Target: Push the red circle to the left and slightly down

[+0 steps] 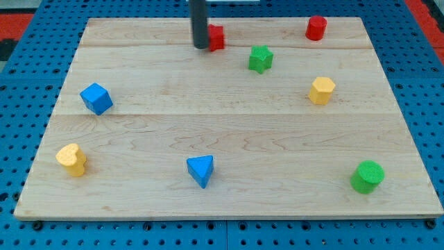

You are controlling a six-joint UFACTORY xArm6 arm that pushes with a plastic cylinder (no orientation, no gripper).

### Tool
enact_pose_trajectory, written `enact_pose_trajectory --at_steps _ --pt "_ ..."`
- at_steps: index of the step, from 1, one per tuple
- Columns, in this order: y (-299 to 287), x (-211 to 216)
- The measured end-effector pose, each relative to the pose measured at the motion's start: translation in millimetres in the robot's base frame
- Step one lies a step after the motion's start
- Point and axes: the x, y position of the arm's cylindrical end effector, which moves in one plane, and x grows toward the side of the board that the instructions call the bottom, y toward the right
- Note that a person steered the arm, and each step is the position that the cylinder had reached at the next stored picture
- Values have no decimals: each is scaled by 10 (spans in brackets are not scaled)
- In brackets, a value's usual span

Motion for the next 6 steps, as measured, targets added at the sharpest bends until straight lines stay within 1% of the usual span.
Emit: enact_pose_trajectory --at_steps 1,2,3,4,5,6 --pt "721 20" --pt "1029 324" --pt "1772 279" --pt "2512 -194" --pt "2274 -453" --pt "1474 -619"
